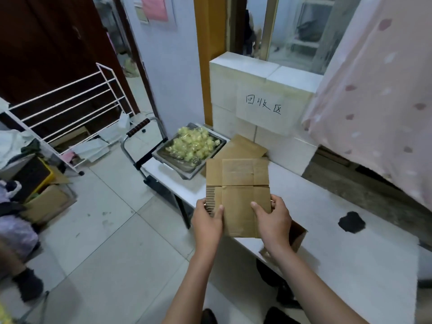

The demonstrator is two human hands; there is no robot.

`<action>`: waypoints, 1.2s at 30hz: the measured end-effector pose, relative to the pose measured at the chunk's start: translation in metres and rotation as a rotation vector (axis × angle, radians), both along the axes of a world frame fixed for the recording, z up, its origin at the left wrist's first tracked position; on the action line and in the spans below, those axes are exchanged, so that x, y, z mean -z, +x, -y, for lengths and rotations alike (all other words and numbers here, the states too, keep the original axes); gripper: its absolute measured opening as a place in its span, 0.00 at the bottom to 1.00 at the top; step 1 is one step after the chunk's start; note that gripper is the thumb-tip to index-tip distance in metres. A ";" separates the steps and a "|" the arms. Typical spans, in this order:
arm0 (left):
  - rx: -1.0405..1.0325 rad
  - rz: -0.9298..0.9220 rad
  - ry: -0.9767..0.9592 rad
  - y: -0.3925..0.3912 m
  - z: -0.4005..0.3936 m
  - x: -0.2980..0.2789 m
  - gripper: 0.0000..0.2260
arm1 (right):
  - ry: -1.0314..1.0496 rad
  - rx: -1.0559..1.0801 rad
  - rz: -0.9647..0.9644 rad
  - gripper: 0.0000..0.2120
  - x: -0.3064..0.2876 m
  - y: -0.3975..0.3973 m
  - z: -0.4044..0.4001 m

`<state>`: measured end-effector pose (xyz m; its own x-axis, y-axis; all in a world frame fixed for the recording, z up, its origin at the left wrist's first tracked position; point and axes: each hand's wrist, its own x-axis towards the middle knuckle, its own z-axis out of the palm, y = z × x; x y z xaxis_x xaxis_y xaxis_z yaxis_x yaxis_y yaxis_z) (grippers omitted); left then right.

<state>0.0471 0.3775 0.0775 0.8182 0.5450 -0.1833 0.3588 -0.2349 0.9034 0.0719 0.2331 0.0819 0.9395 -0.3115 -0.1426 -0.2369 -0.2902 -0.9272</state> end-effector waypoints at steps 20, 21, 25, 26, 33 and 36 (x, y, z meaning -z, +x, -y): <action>0.094 -0.038 0.004 0.186 -0.115 0.029 0.10 | -0.007 0.105 -0.051 0.24 0.036 0.182 -0.110; 0.116 -0.052 0.013 0.203 -0.117 0.030 0.09 | -0.003 0.124 -0.066 0.25 0.039 0.196 -0.113; 0.207 -0.097 0.083 0.266 -0.120 0.032 0.09 | 0.010 0.231 -0.116 0.27 0.051 0.247 -0.115; 0.225 -0.102 0.093 0.281 -0.119 0.033 0.09 | 0.014 0.251 -0.127 0.28 0.055 0.259 -0.114; 0.346 -0.205 0.148 0.353 -0.105 0.053 0.12 | 0.001 0.307 -0.212 0.23 0.075 0.314 -0.100; 0.403 -0.264 0.160 0.373 -0.094 0.067 0.13 | 0.032 0.368 -0.231 0.19 0.086 0.324 -0.093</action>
